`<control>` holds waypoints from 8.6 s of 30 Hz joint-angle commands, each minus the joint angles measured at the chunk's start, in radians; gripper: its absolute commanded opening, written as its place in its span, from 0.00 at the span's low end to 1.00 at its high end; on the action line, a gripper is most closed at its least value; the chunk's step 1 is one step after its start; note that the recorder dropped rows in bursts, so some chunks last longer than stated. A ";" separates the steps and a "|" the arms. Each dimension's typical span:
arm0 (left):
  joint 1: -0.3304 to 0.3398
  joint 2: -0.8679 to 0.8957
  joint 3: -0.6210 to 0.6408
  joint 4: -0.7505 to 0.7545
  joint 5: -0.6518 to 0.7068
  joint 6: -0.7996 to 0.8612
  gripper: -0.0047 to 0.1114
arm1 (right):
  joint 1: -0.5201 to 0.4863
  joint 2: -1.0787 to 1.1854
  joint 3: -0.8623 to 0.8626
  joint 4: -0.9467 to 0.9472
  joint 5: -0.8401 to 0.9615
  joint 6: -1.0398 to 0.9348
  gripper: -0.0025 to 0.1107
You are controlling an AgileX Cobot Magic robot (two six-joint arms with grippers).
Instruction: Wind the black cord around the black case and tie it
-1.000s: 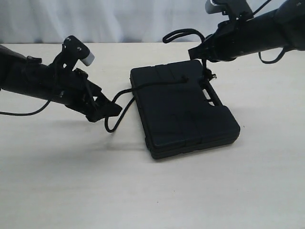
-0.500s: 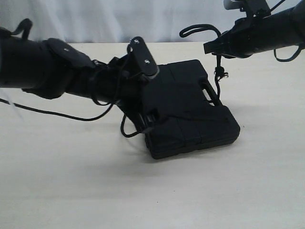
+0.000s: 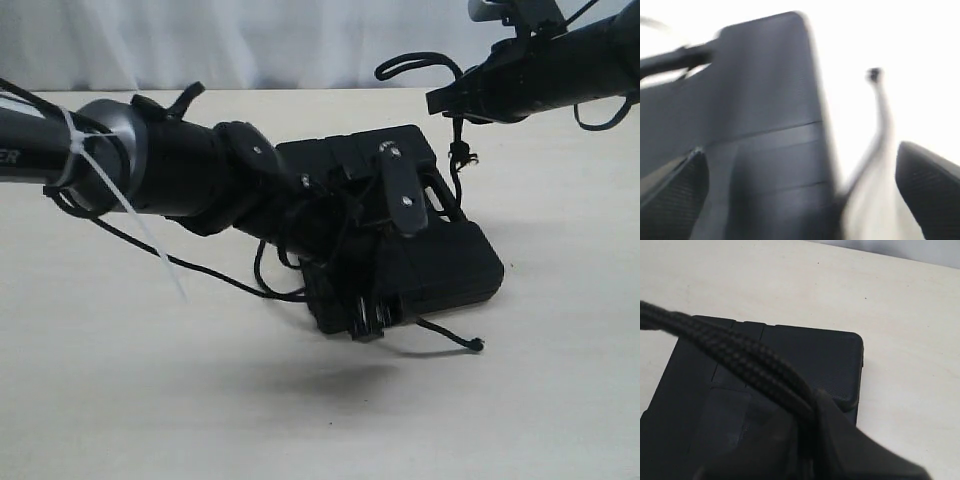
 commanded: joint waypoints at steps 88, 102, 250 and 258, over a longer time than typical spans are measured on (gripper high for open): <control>0.177 -0.134 -0.187 0.140 0.125 -0.800 0.04 | -0.004 -0.049 0.005 0.030 -0.004 0.038 0.06; 0.202 -0.140 -0.187 0.112 0.071 -0.797 0.04 | -0.004 -0.049 0.005 0.030 -0.009 0.038 0.06; -0.020 -0.177 -0.108 0.120 -0.526 -0.638 0.04 | -0.145 -0.050 0.005 0.467 0.520 0.078 0.06; -0.020 -0.149 -0.108 0.123 -0.546 -0.644 0.04 | -0.145 -0.050 0.005 0.464 0.537 0.045 0.06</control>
